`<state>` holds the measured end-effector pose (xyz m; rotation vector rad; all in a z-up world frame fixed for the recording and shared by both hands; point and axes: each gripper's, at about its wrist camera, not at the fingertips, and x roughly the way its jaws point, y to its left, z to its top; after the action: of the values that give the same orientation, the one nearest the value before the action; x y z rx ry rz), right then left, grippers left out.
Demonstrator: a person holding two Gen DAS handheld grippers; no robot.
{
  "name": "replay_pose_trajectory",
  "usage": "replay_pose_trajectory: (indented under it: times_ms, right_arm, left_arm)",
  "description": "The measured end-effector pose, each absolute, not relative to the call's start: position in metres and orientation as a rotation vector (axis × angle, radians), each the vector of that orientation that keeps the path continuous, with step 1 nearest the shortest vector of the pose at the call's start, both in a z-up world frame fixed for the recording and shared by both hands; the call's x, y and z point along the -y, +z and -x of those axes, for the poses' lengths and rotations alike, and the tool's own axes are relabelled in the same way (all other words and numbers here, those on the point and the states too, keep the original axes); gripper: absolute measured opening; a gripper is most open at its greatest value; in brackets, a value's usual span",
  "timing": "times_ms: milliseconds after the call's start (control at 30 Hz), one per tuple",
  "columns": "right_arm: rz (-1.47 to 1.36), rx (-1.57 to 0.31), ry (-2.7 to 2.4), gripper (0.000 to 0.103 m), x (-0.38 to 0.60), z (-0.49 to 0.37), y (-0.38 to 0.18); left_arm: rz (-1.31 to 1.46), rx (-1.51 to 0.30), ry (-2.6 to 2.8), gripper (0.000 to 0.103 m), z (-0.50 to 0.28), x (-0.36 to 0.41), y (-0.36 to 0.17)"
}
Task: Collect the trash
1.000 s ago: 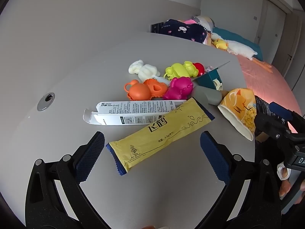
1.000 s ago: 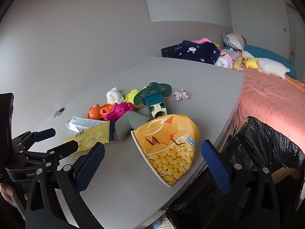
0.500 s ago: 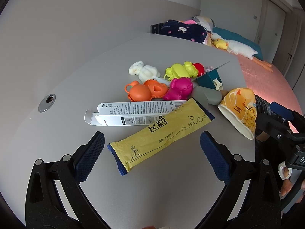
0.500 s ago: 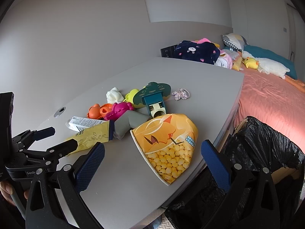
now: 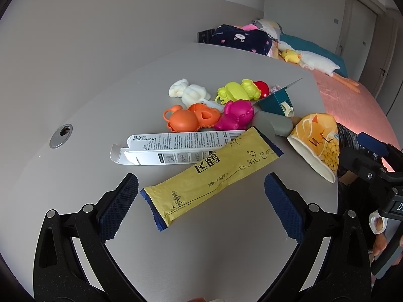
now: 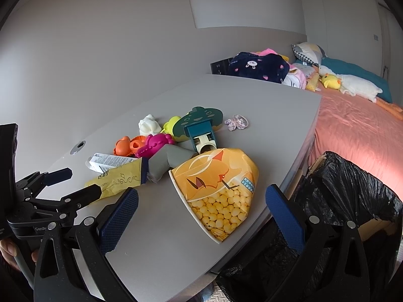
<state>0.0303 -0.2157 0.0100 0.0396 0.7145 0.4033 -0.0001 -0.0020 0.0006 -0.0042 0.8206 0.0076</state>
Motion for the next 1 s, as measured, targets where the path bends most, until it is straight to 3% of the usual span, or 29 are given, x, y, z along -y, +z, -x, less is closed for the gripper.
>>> replay_pose_trajectory:
  times_ms: [1000]
  right_arm:
    - [-0.046, -0.721, 0.399, 0.1, 0.2184, -0.0323, 0.0104]
  left_arm:
    - [0.001, -0.824, 0.005, 0.097, 0.0014, 0.0036, -0.0002]
